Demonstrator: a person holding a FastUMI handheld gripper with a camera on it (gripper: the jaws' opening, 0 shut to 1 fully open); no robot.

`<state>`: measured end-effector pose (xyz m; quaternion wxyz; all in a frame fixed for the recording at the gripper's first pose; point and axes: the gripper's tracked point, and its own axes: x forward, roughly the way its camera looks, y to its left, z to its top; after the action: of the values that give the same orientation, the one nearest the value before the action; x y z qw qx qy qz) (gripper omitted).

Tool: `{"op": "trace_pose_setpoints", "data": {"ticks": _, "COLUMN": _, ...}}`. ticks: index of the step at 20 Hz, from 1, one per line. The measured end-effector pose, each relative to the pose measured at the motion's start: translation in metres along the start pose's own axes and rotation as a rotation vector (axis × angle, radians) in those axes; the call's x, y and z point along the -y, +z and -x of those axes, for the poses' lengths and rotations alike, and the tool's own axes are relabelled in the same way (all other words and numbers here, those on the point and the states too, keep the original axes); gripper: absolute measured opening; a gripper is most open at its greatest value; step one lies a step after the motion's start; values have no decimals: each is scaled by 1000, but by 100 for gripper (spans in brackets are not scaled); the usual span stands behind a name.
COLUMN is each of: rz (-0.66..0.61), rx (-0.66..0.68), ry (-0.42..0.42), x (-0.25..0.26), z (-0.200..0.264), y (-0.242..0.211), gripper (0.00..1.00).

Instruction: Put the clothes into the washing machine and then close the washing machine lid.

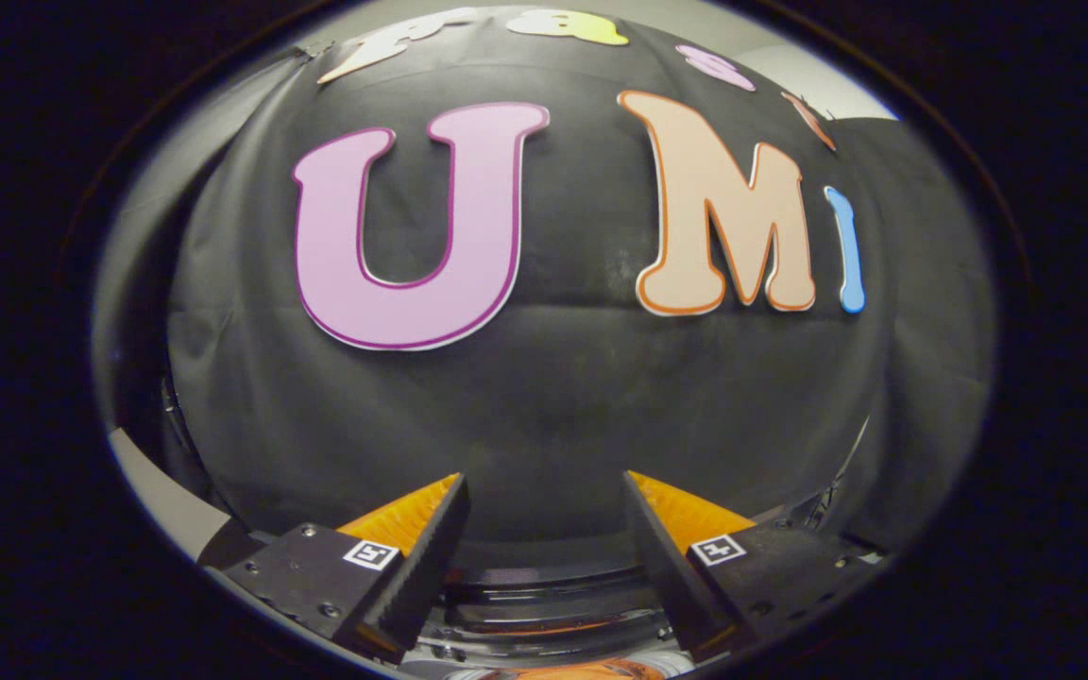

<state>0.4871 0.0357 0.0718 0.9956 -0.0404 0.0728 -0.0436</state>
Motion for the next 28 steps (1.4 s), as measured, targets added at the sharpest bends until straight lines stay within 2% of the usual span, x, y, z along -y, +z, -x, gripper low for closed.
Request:
{"op": "trace_pose_setpoints", "data": {"ticks": 1, "rz": 14, "rx": -63, "ry": 5, "x": 0, "z": -2, "y": -17, "gripper": 96}}
{"op": "trace_pose_setpoints", "data": {"ticks": 2, "rz": 18, "rx": -6, "ry": 13, "x": 1, "z": -5, "y": -2, "gripper": 96}}
{"op": "trace_pose_setpoints", "data": {"ticks": 5, "rz": 15, "rx": -18, "ry": 51, "x": -3, "z": -1, "y": -7, "gripper": 98}}
{"op": "trace_pose_setpoints", "data": {"ticks": 10, "rz": 11, "rx": 4, "ry": 64, "x": -3, "z": 2, "y": -7, "gripper": 99}}
{"op": "trace_pose_setpoints", "data": {"ticks": 28, "rz": 2, "rx": 67, "ry": 62, "x": 10, "z": 59, "y": -15, "gripper": 99}}
